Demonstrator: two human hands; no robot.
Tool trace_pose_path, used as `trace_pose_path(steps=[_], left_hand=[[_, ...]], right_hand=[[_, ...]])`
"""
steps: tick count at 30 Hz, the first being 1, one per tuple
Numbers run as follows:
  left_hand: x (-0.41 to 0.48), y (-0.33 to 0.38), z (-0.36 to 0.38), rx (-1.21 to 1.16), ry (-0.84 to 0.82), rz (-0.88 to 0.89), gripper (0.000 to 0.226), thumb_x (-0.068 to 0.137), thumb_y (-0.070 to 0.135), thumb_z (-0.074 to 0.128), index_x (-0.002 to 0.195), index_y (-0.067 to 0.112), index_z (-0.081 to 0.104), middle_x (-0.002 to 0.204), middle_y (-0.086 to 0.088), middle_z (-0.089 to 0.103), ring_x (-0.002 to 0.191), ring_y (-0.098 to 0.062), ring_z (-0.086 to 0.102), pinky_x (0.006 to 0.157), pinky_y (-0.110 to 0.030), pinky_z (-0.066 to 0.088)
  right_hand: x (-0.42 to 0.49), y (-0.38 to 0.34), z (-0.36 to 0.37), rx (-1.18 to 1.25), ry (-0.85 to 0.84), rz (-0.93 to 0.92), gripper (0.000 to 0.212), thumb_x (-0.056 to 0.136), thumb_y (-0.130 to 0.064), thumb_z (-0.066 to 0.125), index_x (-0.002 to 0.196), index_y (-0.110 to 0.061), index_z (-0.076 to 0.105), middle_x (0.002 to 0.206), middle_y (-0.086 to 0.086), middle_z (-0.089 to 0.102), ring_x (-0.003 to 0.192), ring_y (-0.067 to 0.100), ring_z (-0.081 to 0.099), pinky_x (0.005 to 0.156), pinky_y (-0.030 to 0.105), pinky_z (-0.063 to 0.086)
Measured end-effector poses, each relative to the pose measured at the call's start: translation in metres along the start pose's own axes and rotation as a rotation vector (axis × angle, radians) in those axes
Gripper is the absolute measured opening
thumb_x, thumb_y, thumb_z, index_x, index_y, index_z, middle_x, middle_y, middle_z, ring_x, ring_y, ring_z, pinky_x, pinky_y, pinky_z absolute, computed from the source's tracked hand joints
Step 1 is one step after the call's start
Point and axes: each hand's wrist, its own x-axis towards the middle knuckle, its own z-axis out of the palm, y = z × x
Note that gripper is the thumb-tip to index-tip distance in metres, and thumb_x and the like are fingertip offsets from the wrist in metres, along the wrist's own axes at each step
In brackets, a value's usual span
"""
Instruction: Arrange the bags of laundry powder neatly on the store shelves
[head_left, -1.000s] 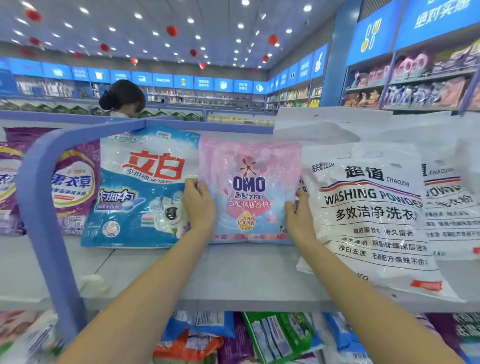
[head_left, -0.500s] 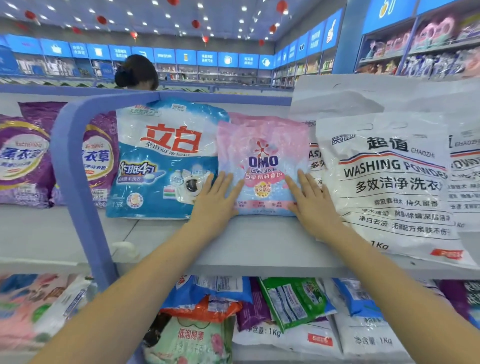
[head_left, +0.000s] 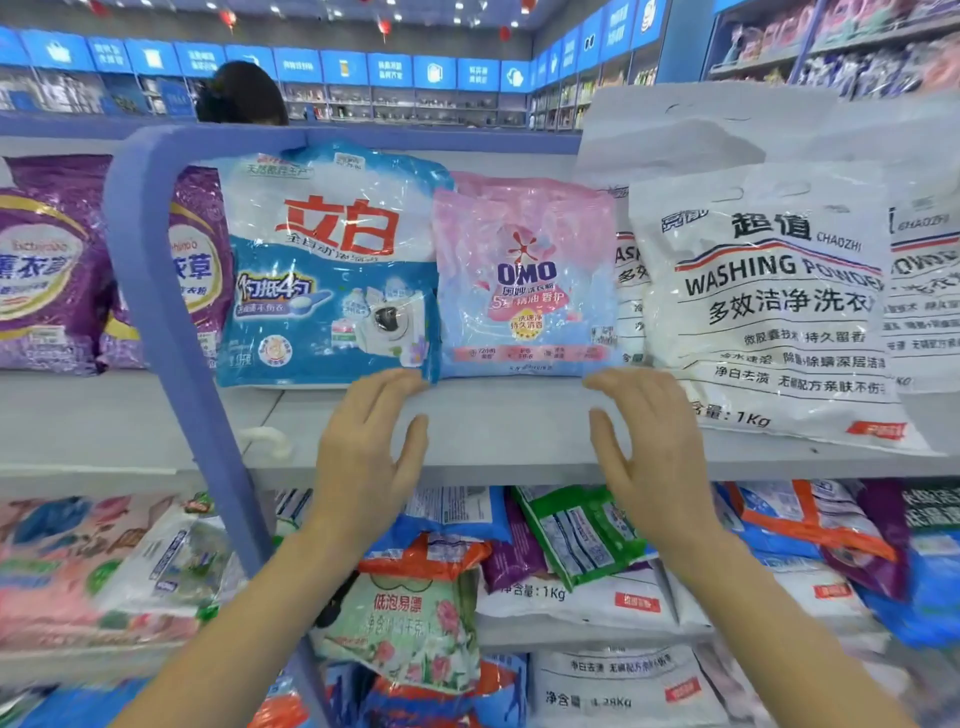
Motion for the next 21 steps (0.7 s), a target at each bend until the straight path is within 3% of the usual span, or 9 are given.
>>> trace_pose_path(steps=[3,5,8,10,12,14,16,19,21], left_hand=[[-0.062,0.002,-0.015,-0.05,0.022,0.028,0.013,0.087,0.011,0.048,0.099,0.01,0.054,0.089,-0.012,0.063,0.088,-0.017,0.053,0.081,-0.021,0.042],[-0.109,-0.004,-0.013,-0.053,-0.067,-0.006,0.011,0.091,0.017,0.044,0.097,0.013,0.052,0.085,-0.008,0.062,0.085,-0.012,0.052,0.081,-0.014,0.039],[-0.168,-0.021,0.002,0.055,-0.318,-0.153,0.028,0.095,0.034,0.035,0.11,0.016,0.049,0.102,-0.004,0.061,0.099,-0.01,0.049,0.08,-0.018,0.047],[-0.19,-0.032,0.018,0.138,-0.406,-0.262,0.037,0.088,0.031,0.051,0.12,0.015,0.044,0.119,-0.007,0.055,0.113,-0.014,0.044,0.083,-0.03,0.054],[-0.199,-0.041,0.032,0.177,-0.471,-0.314,0.054,0.081,0.024,0.065,0.127,0.01,0.04,0.132,-0.014,0.047,0.124,-0.024,0.039,0.095,-0.04,0.049],[-0.201,-0.049,0.042,0.247,-0.498,-0.311,0.057,0.085,0.03,0.055,0.133,0.006,0.037,0.141,-0.018,0.037,0.132,-0.032,0.031,0.109,-0.042,0.034],[-0.204,-0.059,0.05,0.318,-0.522,-0.302,0.06,0.085,0.036,0.046,0.135,0.004,0.034,0.145,-0.019,0.033,0.135,-0.036,0.024,0.111,-0.044,0.024],[-0.21,-0.069,0.055,0.372,-0.592,-0.34,0.07,0.077,0.028,0.068,0.134,0.002,0.036,0.144,-0.019,0.033,0.134,-0.039,0.026,0.106,-0.054,0.035],[-0.213,-0.075,0.057,0.388,-0.593,-0.398,0.071,0.072,0.024,0.074,0.13,0.002,0.04,0.137,-0.021,0.038,0.131,-0.04,0.029,0.102,-0.057,0.038]], right_hand=[[-0.052,-0.025,0.008,0.097,-0.038,0.009,0.014,0.09,-0.013,0.046,0.098,-0.011,0.057,0.09,0.007,0.065,0.088,0.017,0.052,0.084,0.019,0.034],[-0.082,-0.036,0.023,0.166,-0.106,0.026,0.011,0.09,-0.014,0.047,0.095,-0.013,0.056,0.087,0.005,0.065,0.085,0.015,0.051,0.079,0.02,0.037],[-0.109,-0.045,0.055,0.194,-0.249,0.08,0.014,0.084,-0.013,0.049,0.094,-0.013,0.058,0.086,0.004,0.064,0.085,0.013,0.051,0.076,0.023,0.042],[-0.114,-0.048,0.078,0.169,-0.365,0.123,0.02,0.081,-0.016,0.048,0.096,-0.011,0.061,0.09,0.004,0.065,0.087,0.015,0.053,0.076,0.029,0.046],[-0.108,-0.052,0.101,0.128,-0.475,0.131,0.03,0.08,-0.024,0.046,0.101,-0.009,0.062,0.098,0.007,0.066,0.09,0.022,0.059,0.075,0.035,0.052],[-0.099,-0.059,0.124,0.102,-0.548,0.094,0.038,0.079,-0.029,0.046,0.106,-0.008,0.062,0.107,0.011,0.066,0.095,0.028,0.061,0.08,0.037,0.053],[-0.09,-0.065,0.145,0.058,-0.566,0.044,0.04,0.078,-0.028,0.052,0.111,-0.008,0.062,0.112,0.013,0.065,0.101,0.031,0.062,0.084,0.041,0.052],[-0.087,-0.069,0.18,0.042,-0.605,-0.1,0.055,0.069,-0.023,0.063,0.121,-0.01,0.059,0.124,0.016,0.059,0.113,0.034,0.056,0.096,0.044,0.044],[-0.088,-0.067,0.197,0.075,-0.691,-0.185,0.065,0.072,-0.028,0.068,0.132,-0.012,0.05,0.137,0.018,0.048,0.127,0.036,0.044,0.107,0.048,0.03]])
